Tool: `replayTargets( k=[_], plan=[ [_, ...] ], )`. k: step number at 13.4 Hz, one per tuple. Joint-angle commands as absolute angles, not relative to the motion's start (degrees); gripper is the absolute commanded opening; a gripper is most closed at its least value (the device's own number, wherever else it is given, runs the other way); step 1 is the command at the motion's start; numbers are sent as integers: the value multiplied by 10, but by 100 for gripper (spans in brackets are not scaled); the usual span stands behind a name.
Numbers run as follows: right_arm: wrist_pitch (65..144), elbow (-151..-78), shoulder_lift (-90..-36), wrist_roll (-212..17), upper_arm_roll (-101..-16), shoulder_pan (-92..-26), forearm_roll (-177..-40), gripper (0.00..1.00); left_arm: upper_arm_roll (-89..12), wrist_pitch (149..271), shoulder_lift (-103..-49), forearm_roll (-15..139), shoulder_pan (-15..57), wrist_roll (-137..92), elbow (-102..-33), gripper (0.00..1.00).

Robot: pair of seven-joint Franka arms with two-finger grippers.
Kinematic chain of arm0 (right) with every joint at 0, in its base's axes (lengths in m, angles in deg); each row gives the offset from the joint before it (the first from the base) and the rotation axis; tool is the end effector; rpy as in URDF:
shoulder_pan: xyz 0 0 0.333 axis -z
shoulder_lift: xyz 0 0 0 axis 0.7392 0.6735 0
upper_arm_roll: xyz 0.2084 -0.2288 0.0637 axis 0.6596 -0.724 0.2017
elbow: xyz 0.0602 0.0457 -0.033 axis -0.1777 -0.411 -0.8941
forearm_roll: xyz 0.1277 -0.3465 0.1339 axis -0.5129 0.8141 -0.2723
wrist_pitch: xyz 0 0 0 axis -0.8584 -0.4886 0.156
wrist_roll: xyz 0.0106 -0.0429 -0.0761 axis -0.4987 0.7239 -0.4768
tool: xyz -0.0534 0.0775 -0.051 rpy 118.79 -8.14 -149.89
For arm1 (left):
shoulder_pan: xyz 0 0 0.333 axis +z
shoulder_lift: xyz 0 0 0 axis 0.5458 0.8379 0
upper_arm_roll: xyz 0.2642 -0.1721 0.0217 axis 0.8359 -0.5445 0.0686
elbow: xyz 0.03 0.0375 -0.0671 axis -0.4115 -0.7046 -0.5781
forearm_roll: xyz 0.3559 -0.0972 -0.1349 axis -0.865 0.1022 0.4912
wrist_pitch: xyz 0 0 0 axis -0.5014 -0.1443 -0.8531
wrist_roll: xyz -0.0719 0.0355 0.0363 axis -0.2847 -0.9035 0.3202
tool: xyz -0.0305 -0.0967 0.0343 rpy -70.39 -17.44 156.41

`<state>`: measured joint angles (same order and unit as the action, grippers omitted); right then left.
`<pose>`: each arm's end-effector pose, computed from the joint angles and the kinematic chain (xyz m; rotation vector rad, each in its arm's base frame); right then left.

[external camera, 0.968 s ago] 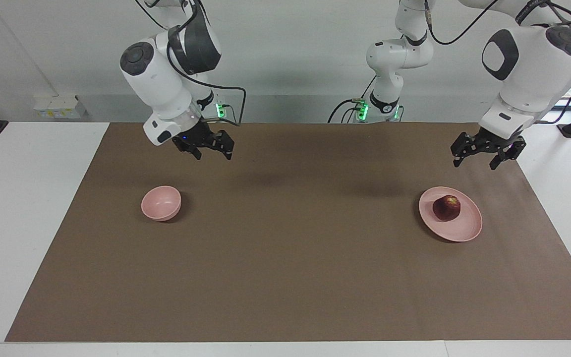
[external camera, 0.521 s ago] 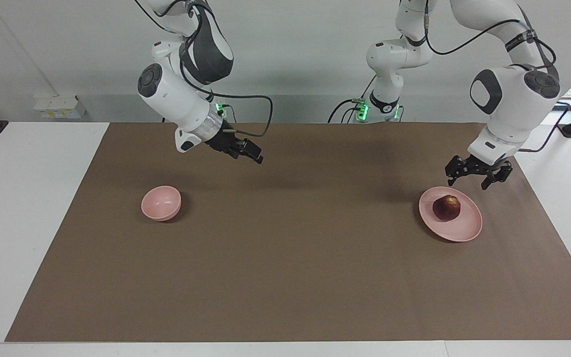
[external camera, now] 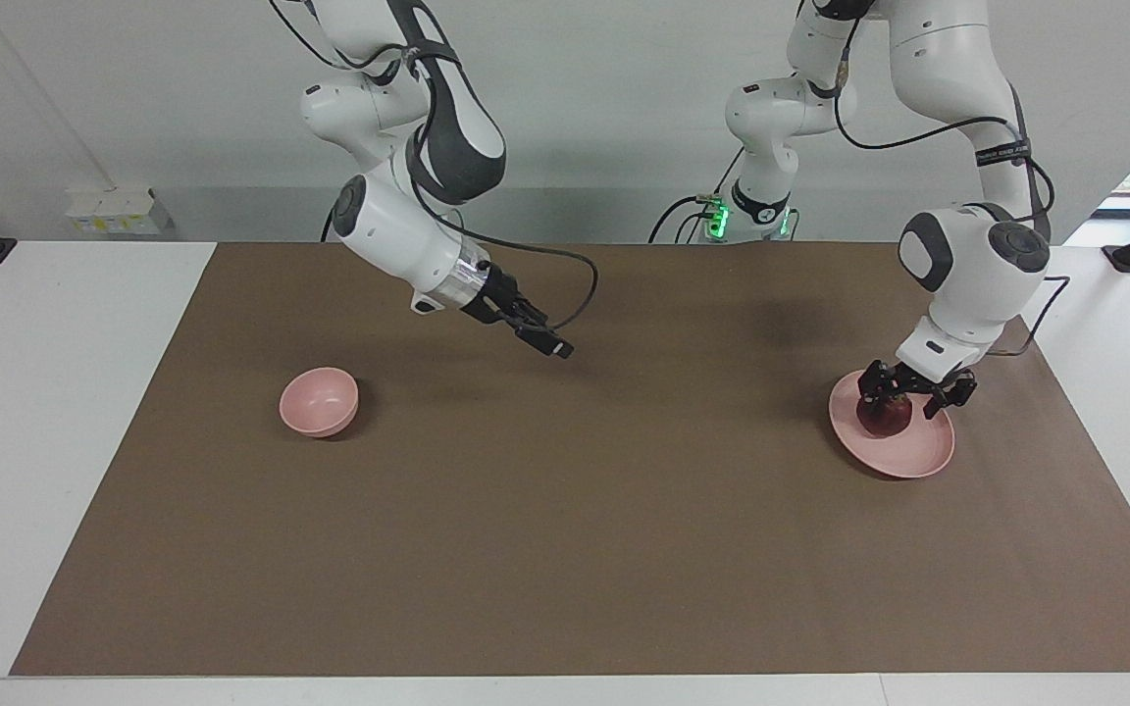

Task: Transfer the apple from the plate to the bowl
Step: 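Reach the left gripper down to grasp the apple on the plate, then lift the apple with the left gripper while the right gripper approaches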

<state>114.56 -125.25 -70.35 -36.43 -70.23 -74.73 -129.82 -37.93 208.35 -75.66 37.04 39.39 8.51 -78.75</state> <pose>0.5404 0.2548 0.4080 -2.1287 1.2573 0.4933 0.5788 0.0388 0.3413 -3.1163 0.3217 -0.1514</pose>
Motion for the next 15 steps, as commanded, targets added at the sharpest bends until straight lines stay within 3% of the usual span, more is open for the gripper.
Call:
replayTargets(
  k=[1,2,3,5,9,12,15],
  plan=[
    [1155,-1248,-695,-350,-705,-758,-1324,100,-383,2098,-767,378,398,87,-803,69],
    [1155,-1248,-695,-349,-705,-758,-1325,100,-383,2095,-767,378,398,87,-802,43],
    [1155,-1248,-694,-346,-704,-758,-1328,100,-383,2090,-767,378,398,87,-802,24],
    [1156,-1248,-683,-335,-705,-759,-1372,100,-383,2086,-768,378,400,93,-802,0],
    [1163,-1227,-675,-326,-704,-761,-1428,100,-384,2084,-775,378,396,94,-784,0],
    [1164,-1191,-673,-251,-704,-756,-1479,100,-390,1989,-781,400,392,95,-725,0],
    [1254,-1192,-669,-176,-703,-799,-1503,100,-394,1940,-781,532,391,128,-684,0]
  ],
)
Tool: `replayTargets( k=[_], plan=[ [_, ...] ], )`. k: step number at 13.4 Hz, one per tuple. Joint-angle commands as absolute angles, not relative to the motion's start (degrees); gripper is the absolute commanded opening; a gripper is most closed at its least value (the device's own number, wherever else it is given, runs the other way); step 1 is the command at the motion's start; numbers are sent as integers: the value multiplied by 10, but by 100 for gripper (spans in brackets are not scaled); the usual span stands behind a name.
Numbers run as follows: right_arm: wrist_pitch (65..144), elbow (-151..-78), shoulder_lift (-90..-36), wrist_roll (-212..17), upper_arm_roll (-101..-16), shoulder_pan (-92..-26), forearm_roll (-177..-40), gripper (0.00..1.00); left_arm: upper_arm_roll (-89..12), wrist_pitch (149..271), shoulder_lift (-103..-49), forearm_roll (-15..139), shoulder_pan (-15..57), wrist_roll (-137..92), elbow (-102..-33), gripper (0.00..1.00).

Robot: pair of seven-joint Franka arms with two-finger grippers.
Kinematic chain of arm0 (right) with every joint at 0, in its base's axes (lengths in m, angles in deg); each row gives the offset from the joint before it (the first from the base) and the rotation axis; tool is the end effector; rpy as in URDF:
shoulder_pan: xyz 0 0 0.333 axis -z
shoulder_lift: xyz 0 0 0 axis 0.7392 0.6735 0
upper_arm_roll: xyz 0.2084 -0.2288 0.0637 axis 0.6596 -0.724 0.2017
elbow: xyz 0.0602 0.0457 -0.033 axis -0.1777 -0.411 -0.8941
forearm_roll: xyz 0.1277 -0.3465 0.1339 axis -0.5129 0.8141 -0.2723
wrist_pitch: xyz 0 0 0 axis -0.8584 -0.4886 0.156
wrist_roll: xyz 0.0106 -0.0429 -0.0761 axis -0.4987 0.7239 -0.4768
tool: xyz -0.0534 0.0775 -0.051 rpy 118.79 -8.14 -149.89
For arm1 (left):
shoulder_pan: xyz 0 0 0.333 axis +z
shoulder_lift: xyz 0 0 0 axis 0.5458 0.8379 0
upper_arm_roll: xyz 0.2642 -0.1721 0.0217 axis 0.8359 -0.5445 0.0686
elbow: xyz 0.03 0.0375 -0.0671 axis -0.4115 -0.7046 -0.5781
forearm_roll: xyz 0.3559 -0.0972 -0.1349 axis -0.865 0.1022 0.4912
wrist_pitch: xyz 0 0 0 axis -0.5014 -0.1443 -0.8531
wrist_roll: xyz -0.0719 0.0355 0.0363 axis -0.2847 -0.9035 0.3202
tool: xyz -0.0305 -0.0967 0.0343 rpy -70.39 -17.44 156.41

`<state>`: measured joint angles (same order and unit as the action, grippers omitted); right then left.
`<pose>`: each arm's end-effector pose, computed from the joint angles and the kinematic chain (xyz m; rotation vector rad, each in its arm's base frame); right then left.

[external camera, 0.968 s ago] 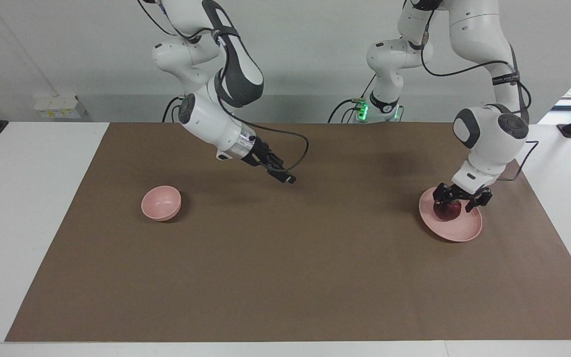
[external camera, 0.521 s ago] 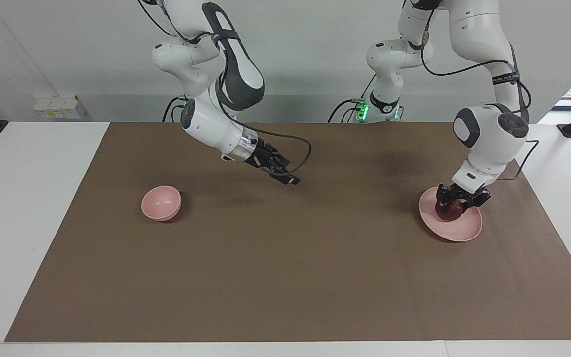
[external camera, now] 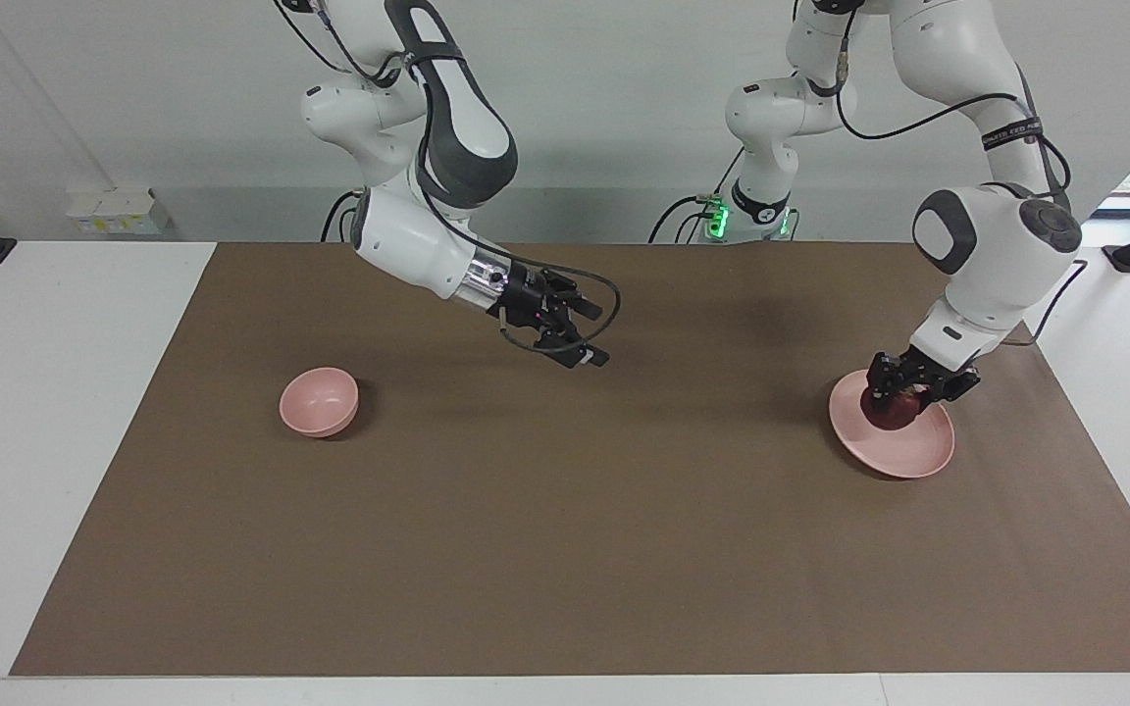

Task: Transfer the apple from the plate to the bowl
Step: 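Lift the apple with the left gripper while the right gripper approaches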

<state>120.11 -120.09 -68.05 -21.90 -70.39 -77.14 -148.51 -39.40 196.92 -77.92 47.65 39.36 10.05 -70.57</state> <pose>0.5612 0.2832 0.4370 -1.6153 1.5550 0.6751 0.5954 0.0180 0.4111 2.9743 -0.2368 0.1587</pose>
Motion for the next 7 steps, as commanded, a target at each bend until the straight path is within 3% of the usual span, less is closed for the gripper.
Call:
replayTargets(
  k=[1,5,7],
  plan=[
    [1272,-1190,-663,-172,-703,-817,-1508,100,-400,1931,-781,565,389,133,-679,0],
    [1300,-1166,-638,-172,-703,-837,-1552,100,-425,1875,-796,725,385,134,-673,0],
    [1328,-1141,-610,-172,-699,-851,-1572,100,-459,1874,-803,733,384,132,-673,0]
  ],
)
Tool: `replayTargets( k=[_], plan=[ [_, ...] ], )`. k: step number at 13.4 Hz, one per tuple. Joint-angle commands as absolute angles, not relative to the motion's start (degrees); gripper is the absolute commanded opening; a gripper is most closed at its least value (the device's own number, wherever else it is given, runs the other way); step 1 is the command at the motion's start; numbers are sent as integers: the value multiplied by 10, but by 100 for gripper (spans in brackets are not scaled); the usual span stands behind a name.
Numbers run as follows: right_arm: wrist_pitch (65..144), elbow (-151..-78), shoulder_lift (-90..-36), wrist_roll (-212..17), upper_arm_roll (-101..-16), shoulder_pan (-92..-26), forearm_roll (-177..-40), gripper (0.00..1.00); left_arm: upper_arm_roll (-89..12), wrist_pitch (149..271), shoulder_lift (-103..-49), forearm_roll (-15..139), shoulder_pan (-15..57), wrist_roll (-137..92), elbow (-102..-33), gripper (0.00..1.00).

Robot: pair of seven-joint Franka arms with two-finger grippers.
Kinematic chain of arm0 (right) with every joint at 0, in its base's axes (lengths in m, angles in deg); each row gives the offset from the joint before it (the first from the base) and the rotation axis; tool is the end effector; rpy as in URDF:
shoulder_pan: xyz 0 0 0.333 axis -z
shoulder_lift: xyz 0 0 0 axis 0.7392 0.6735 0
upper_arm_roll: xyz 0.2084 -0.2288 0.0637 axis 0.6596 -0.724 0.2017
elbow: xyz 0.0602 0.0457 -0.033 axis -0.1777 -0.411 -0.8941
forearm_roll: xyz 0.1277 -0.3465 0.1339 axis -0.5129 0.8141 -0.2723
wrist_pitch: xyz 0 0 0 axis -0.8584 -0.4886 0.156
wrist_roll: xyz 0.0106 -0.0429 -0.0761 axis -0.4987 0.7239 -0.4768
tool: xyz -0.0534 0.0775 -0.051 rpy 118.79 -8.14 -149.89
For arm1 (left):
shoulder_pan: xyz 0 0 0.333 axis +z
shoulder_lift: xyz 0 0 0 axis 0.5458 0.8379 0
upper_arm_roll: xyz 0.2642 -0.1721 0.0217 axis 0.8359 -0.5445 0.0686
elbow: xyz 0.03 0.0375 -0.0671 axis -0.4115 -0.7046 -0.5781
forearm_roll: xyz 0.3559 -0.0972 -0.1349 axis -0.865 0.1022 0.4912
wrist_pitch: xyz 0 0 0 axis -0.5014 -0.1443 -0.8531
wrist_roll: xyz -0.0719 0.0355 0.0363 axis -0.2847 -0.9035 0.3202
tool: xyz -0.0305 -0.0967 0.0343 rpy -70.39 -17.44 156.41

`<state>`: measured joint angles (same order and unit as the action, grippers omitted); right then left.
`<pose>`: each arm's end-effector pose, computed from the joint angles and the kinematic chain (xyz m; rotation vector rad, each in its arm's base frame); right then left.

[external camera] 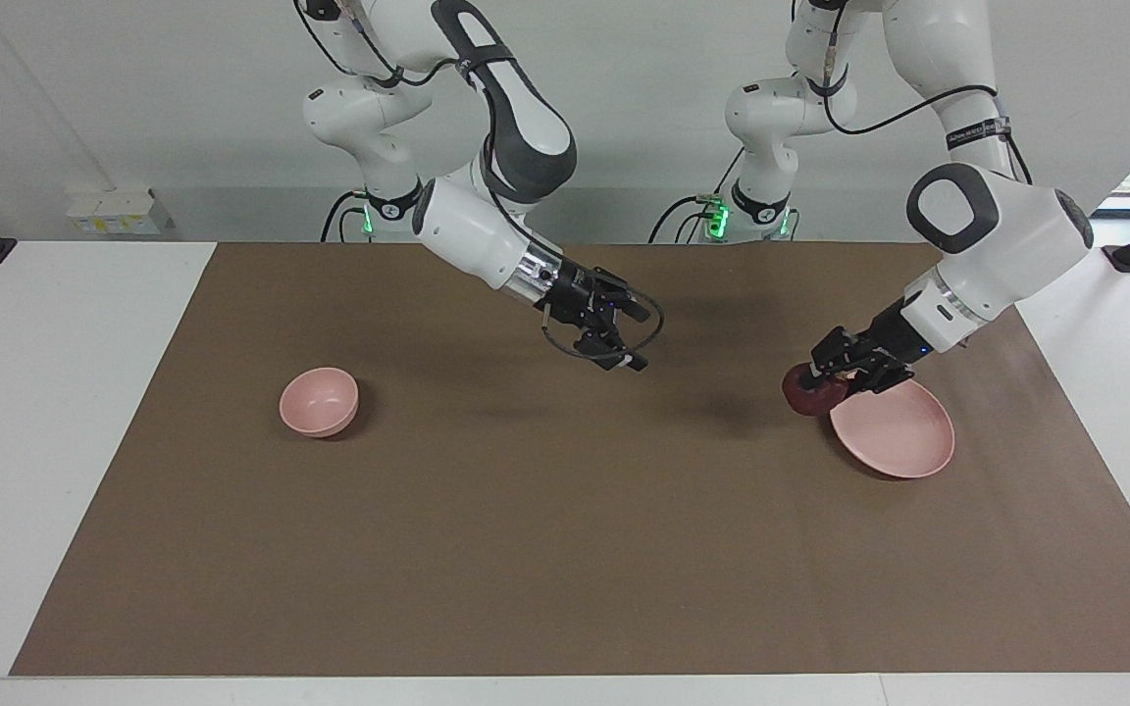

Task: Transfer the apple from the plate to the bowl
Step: 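Lift the apple with the left gripper while the right gripper approaches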

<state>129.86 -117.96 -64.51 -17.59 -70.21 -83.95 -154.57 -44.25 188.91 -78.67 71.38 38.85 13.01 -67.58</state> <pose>0.5492 0.3405 0.4219 -1.4891 1.6447 0.6706 0.5929 -0.0604 0.4398 2.5840 -0.1635 0.1151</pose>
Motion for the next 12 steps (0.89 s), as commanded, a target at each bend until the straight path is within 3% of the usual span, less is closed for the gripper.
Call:
replayTargets(
  k=[1,5,12],
  plan=[
    [1353,-1137,-597,-172,-697,-868,-1574,100,-471,1873,-807,738,384,130,-673,0],
    [1368,-1097,-566,-172,-695,-884,-1570,100,-484,1820,-818,833,388,130,-666,0],
    [1397,-1102,-556,-182,-695,-904,-1559,100,-526,1849,-825,851,365,92,-669,0]
  ],
)
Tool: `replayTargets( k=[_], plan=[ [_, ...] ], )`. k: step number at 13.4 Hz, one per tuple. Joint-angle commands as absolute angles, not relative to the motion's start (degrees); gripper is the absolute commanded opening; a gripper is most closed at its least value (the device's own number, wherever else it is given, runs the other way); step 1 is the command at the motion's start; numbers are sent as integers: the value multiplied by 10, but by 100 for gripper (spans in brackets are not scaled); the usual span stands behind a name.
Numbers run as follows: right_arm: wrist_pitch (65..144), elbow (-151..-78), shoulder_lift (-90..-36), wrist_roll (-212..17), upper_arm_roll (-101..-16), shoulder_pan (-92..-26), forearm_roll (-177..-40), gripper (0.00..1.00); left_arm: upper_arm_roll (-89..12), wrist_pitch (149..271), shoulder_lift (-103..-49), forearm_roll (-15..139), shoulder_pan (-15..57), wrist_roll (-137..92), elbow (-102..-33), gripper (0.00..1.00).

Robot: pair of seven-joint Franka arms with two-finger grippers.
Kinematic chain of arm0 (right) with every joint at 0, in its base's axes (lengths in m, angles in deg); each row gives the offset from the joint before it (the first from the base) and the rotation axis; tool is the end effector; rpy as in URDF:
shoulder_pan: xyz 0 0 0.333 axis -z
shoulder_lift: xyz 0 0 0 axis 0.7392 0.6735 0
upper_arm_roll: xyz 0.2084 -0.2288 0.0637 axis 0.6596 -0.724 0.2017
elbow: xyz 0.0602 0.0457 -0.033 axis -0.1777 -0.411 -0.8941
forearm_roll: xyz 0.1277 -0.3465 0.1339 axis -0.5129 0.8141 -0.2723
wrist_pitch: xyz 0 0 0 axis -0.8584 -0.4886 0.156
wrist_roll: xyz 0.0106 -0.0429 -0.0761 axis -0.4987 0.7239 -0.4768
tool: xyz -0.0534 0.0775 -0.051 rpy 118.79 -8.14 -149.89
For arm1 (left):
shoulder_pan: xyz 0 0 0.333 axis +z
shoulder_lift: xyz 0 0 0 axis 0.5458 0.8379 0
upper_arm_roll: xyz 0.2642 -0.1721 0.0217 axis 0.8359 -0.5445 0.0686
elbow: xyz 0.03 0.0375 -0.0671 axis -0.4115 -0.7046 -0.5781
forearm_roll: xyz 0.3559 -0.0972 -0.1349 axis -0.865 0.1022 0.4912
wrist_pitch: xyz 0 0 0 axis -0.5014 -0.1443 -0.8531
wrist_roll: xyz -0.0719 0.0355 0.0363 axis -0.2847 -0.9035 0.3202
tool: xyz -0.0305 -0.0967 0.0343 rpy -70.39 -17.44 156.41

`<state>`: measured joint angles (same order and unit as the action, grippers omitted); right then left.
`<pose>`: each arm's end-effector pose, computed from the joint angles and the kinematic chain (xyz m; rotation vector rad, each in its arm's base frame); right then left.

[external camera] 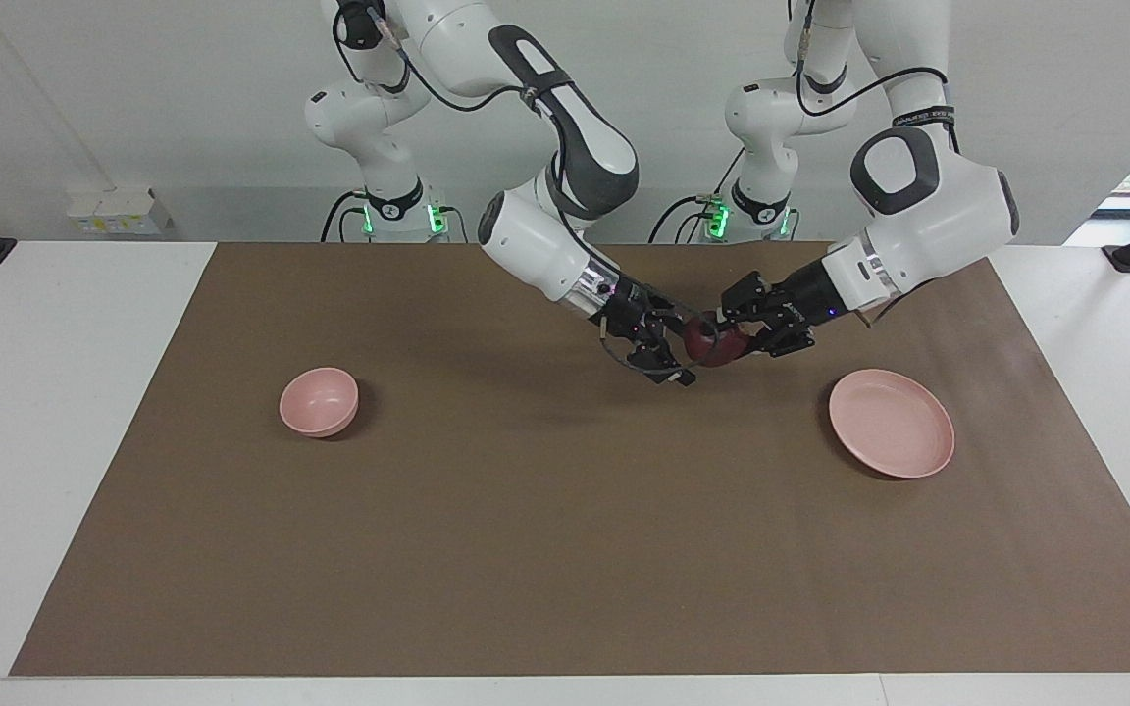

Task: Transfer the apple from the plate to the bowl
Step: 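Lift the apple with the left gripper while the right gripper approaches, then close the right gripper on the apple held by the left gripper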

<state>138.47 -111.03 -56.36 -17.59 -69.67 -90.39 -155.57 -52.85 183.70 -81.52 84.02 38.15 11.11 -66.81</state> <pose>0.5427 0.4124 0.3920 -1.5192 1.6373 0.5868 0.5630 -0.1695 0.4800 2.3463 -0.2411 0.0240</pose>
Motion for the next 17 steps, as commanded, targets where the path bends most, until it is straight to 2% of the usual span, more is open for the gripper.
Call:
replayTargets(
  k=[1,8,13,17],
  plan=[
    [1397,-1105,-556,-184,-695,-905,-1559,100,-526,1863,-825,850,355,88,-671,0],
    [1401,-1118,-558,-206,-695,-905,-1567,100,-526,1906,-818,841,328,81,-682,0],
    [1349,-1115,-580,-204,-698,-870,-1568,100,-525,1903,-825,838,327,79,-698,0],
    [1344,-1109,-586,-202,-698,-866,-1570,100,-526,1912,-820,816,327,79,-691,0]
  ],
)
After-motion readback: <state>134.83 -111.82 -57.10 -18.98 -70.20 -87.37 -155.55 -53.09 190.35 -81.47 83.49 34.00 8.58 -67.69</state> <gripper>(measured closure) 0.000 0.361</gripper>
